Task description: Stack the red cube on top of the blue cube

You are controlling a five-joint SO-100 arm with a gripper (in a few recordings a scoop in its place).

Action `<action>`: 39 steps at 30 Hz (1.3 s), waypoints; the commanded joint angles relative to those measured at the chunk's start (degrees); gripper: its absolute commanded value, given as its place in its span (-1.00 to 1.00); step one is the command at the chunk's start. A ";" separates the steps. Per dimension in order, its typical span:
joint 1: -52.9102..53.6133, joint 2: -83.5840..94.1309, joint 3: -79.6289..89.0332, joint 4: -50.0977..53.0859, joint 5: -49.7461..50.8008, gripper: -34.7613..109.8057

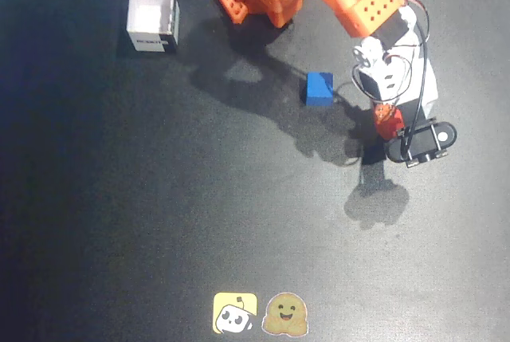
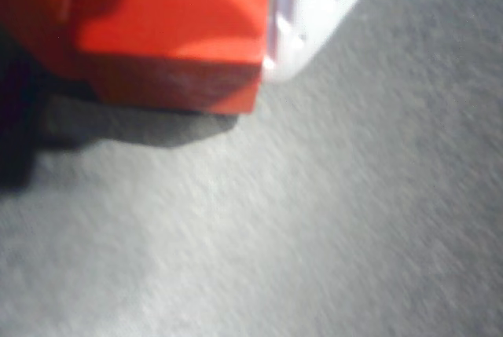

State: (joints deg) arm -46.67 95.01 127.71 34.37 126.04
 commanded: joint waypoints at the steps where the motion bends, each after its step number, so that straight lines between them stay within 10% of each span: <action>1: 1.58 4.92 -2.02 5.45 -0.09 -0.52; 11: 8.88 18.81 -5.71 23.12 -6.68 -0.52; 39: 26.54 22.85 -6.24 24.96 -23.03 -0.52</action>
State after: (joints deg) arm -21.09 119.71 126.21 60.56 104.15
